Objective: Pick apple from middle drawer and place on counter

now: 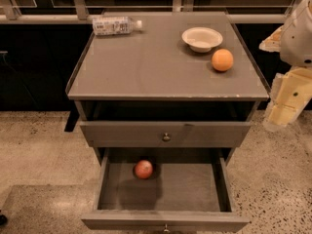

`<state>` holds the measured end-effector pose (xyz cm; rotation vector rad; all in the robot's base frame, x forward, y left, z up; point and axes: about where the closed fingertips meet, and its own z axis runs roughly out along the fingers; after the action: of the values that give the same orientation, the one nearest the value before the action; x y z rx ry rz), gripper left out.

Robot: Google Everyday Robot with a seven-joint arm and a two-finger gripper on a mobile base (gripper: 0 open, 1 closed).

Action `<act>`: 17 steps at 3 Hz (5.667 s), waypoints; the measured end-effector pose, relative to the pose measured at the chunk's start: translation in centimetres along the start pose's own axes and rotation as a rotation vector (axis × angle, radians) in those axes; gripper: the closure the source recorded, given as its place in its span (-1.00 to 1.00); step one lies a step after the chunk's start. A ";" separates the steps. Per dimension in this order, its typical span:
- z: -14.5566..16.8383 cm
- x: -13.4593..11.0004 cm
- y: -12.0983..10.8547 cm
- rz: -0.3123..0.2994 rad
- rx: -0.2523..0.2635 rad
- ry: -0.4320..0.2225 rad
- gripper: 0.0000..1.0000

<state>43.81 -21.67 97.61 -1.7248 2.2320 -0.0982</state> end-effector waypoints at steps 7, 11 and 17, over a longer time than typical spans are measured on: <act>18.7 -0.1 8.2 0.328 -0.004 -0.320 -1.00; 38.2 4.8 15.8 0.799 -0.031 -0.577 -1.00; 51.4 -4.3 11.8 0.723 0.016 -0.709 -1.00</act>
Offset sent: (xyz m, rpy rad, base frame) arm 0.0026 0.0006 -0.0043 0.0387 -0.0634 -0.0126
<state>48.62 -7.27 46.94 -0.6710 2.0984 0.5608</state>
